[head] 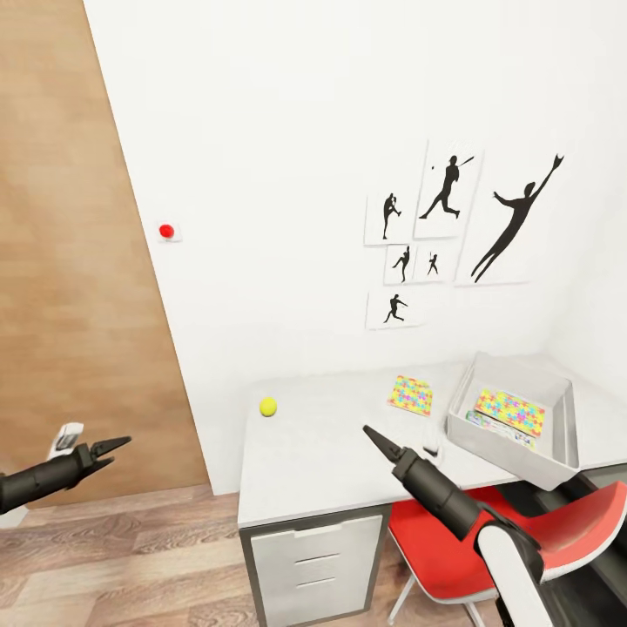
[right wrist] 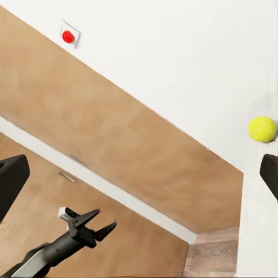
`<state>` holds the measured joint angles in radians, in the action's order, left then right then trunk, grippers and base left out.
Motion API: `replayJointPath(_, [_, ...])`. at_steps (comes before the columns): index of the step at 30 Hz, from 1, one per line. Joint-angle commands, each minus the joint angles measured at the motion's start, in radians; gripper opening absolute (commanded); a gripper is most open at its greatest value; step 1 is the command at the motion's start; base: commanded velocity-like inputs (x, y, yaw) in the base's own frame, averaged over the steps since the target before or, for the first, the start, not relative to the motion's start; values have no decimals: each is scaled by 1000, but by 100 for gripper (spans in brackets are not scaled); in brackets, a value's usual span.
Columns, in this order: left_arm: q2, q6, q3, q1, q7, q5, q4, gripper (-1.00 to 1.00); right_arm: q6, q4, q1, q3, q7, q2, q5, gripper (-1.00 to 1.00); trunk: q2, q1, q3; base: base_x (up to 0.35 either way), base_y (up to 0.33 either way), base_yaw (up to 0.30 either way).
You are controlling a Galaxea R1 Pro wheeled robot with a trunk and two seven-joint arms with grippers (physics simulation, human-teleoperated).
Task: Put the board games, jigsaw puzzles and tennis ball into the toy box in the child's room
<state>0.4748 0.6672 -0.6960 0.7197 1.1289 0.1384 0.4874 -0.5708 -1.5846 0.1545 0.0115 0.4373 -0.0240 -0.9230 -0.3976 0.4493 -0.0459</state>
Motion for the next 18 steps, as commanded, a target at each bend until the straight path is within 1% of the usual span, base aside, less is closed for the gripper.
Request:
replayJointPath(1, [0, 9, -8, 2, -7, 10, 0, 100, -8, -1, 5, -8, -27, 4, -7, 100, -2, 1, -2, 0, 0, 0])
replayJointPath(3, [0, 8, -8, 2, -38, 10, 0, 100, -9, 0, 17, -32, -83, 13, -7, 100, -2, 1, -2, 0, 0, 0])
replayJointPath(4, [1, 7, -9, 3, -70, 10, 0, 100, -12, -1, 38, -55, -141, 24, -7, 100, -2, 1, -2, 0, 0, 0])
replayJointPath(5, [1, 6, -9, 3, -87, 10, 0, 100, -13, -1, 53, -65, -171, 28, -7, 100, -2, 1, -2, 0, 0, 0])
replayJointPath(6, [2, 5, -10, 3, -117, 9, 0, 100, -21, 0, 99, -82, -230, 35, -7, 100, -2, 1, -2, 0, 0, 0])
replayJointPath(7, [2, 4, -10, 3, -130, 9, 0, 100, -31, 0, 127, -89, -260, 37, -8, 100, -2, 1, -2, 0, 0, 0])
replayJointPath(8, [3, 3, -11, 3, -151, 8, 0, 100, -63, 0, 191, -104, -319, 42, -9, 100, -2, 1, -2, 0, 0, 0])
replayJointPath(10, [3, 2, -11, 3, -165, 8, 0, 100, -112, 0, 259, -119, -386, 48, -10, 100, -2, 1, -2, 0, 0, 0])
replayJointPath(11, [4, 1, -11, 3, -174, 8, 0, 100, -167, 0, 326, -133, -465, 58, -10, 100, -2, 1, -2, 0, 0, 0])
replayJointPath(12, [5, 1, -11, 3, -177, 8, 0, 100, -194, 0, 358, -138, -509, 66, -10, 100, -2, 1, -2, 0, 0, 0])
replayJointPath(13, [6, 1, -11, 3, -182, 8, 0, 100, -243, 0, 425, -146, -607, 88, -11, 100, -2, 1, -2, 0, 0, 0])
replayJointPath(14, [6, 1, -11, 3, -184, 8, 0, 100, -265, 1, 458, -148, -658, 101, -13, 100, -2, 1, -2, 0, 0, 0])
replayJointPath(15, [7, 0, -11, 3, -186, 7, 0, 100, -304, 5, 525, -151, -761, 128, -16, 100, -2, 1, -2, 0, 0, 0])
replayJointPath(16, [7, 0, -11, 3, -187, 7, 0, 100, -321, 9, 558, -151, -811, 139, -17, 100, -2, 1, -2, 0, 0, 0])
replayJointPath(17, [8, 0, -11, 3, -189, 8, 0, 100, -349, 19, 621, -152, -908, 161, -19, 100, -2, 1, -2, 0, 0, 0])
replayJointPath(18, [8, 0, -11, 3, -189, 8, 0, 100, -361, 27, 650, -153, -953, 169, -20, 100, -2, 1, -2, 0, 0, 0])
